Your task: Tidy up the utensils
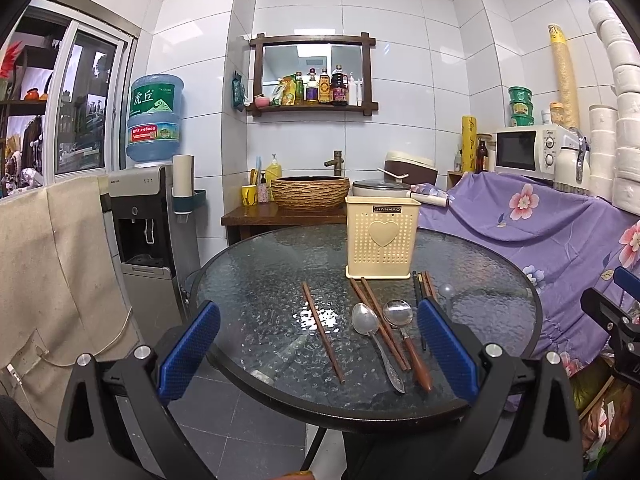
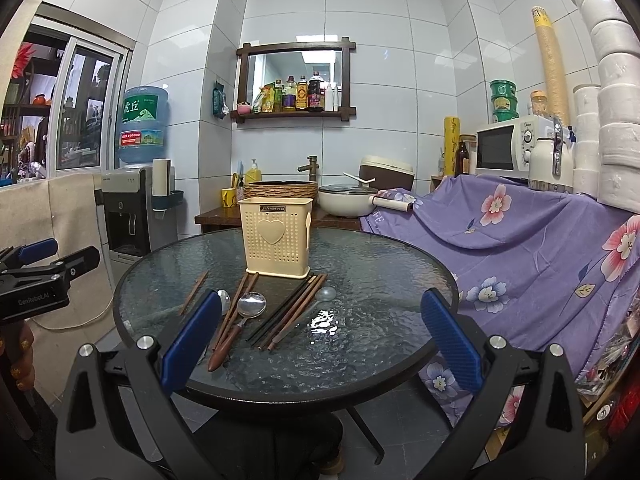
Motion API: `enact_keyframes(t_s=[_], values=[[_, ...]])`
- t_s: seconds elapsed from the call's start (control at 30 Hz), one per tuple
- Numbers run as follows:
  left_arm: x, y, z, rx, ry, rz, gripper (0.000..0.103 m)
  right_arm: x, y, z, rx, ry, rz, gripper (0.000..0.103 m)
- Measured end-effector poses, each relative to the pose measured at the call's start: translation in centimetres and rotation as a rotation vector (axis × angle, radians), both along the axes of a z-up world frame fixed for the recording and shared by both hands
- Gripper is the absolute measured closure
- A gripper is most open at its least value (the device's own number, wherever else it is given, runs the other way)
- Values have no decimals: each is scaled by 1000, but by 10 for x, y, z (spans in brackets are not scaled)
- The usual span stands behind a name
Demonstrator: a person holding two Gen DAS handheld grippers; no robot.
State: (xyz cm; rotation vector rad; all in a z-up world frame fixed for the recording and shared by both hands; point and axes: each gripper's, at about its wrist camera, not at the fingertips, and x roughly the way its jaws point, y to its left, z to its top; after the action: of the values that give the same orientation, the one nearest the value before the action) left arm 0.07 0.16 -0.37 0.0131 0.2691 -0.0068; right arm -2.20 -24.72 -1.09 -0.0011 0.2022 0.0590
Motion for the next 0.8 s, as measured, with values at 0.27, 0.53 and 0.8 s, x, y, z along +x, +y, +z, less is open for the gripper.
enact_keyframes(t_s=[0.27,0.53,0.8], values=[[-1,1,0,-1,0,1,6,1,1,0,-5,2,4,5],[0,-1,0,-1,0,-5,6,1,1,0,2,3,3,5],[0,-1,-1,-1,1,-2,6,2,1,-1,5,2,3,5]])
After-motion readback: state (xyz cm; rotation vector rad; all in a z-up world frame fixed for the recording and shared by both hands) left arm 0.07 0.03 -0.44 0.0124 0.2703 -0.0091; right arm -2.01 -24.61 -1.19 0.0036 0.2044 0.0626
